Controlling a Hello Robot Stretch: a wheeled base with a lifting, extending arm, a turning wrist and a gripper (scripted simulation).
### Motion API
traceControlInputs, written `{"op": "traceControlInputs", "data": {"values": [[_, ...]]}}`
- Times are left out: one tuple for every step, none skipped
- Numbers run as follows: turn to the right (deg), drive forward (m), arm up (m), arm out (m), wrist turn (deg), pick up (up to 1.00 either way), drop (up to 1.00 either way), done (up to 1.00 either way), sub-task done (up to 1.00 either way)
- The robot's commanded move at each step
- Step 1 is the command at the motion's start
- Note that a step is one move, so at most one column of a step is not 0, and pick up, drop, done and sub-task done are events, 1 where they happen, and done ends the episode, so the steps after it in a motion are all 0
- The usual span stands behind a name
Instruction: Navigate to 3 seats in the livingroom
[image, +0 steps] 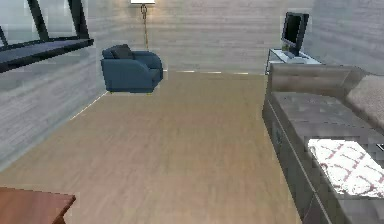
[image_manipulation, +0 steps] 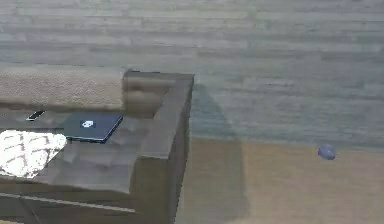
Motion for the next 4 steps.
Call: {"op": "traceControlInputs", "data": {"values": [[0.0, 1.0, 0.0, 0.0, 0.0, 0.0, 0.0, 0.0, 0.0], [0.0, 1.0, 0.0, 0.0, 0.0, 0.0, 0.0, 0.0, 0.0], [-3.0, 0.0, 0.0, 0.0, 0.0, 0.0, 0.0, 0.0, 0.0], [0.0, 1.0, 0.0, 0.0, 0.0, 0.0, 0.0, 0.0, 0.0]]}}
